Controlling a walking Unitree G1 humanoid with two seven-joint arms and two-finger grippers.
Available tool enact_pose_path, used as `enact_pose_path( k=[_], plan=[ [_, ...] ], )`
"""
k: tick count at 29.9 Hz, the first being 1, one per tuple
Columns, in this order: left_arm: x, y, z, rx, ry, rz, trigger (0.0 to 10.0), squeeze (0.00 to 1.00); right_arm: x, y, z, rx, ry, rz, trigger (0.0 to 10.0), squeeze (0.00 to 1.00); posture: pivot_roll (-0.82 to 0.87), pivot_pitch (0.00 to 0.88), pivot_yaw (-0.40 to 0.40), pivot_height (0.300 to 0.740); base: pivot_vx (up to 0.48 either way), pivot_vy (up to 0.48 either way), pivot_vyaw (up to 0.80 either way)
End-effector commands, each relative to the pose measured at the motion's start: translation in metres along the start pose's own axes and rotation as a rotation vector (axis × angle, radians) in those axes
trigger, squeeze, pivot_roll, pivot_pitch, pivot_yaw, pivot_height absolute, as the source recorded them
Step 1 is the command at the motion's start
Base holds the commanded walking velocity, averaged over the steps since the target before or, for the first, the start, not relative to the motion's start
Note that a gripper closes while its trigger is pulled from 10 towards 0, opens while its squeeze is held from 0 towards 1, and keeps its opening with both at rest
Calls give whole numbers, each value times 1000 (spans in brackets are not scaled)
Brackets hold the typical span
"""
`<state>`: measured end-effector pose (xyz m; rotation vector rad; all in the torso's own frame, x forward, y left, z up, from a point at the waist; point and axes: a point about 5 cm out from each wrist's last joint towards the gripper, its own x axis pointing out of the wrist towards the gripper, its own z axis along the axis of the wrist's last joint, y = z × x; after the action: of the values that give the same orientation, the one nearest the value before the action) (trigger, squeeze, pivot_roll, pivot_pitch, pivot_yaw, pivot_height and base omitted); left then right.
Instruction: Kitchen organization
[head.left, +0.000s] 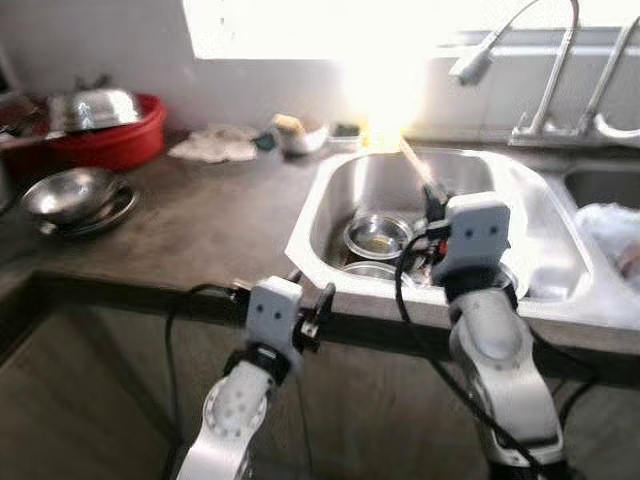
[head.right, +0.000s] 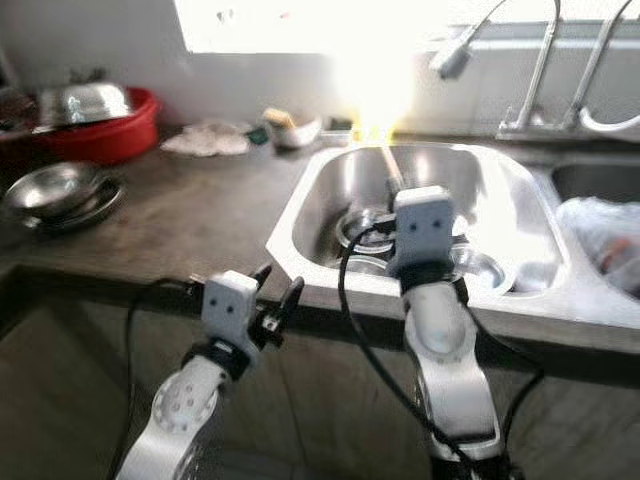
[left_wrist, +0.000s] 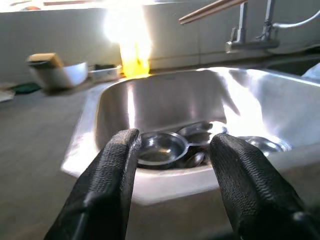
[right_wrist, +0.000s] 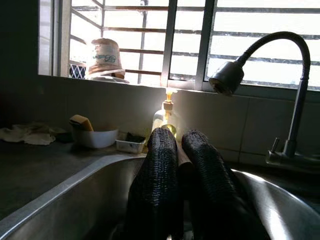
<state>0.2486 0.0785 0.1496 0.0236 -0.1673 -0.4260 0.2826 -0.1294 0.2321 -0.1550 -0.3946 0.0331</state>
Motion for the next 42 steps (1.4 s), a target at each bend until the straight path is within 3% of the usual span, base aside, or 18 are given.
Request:
enact_pose_path(
  k=[1, 7, 12, 18, 20, 32, 42],
  plan=[
    [1, -4, 0, -20, 9, -7, 10000, 0, 4, -4, 0, 1, 9, -9, 10000, 0, 68, 22, 35, 740, 0, 0, 0],
    [2, -4, 0, -24, 9, -7, 10000, 0, 18, -9, 0, -28, 46, 19, 10000, 0, 65, 25, 36, 740, 0, 0, 0],
    [3, -6, 0, -26, 9, -15, 10000, 0, 42, -15, -8, -115, 116, 61, 10000, 0, 62, 32, 36, 740, 0, 0, 0],
    [2, -7, 1, -25, 9, -11, 10000, 0, 55, -19, -27, -154, 229, 87, 10000, 0, 67, 40, 26, 740, 0, 0, 0],
    [0, -7, 1, -26, 12, -7, 10000, 0, 66, -21, -42, -174, 321, 103, 10000, 0, 70, 49, 21, 740, 0, 0, 0],
    [-6, -13, 0, -37, 21, -3, 10000, 0, 79, -14, -74, -259, 482, 188, 10000, 0, 71, 76, -1, 740, 0, 0, 0],
    [-9, -11, -1, -36, 25, 12, 10000, 0, 77, -11, -90, -284, 545, 240, 10000, 0, 81, 77, -11, 740, 0, 0, 0]
  ],
)
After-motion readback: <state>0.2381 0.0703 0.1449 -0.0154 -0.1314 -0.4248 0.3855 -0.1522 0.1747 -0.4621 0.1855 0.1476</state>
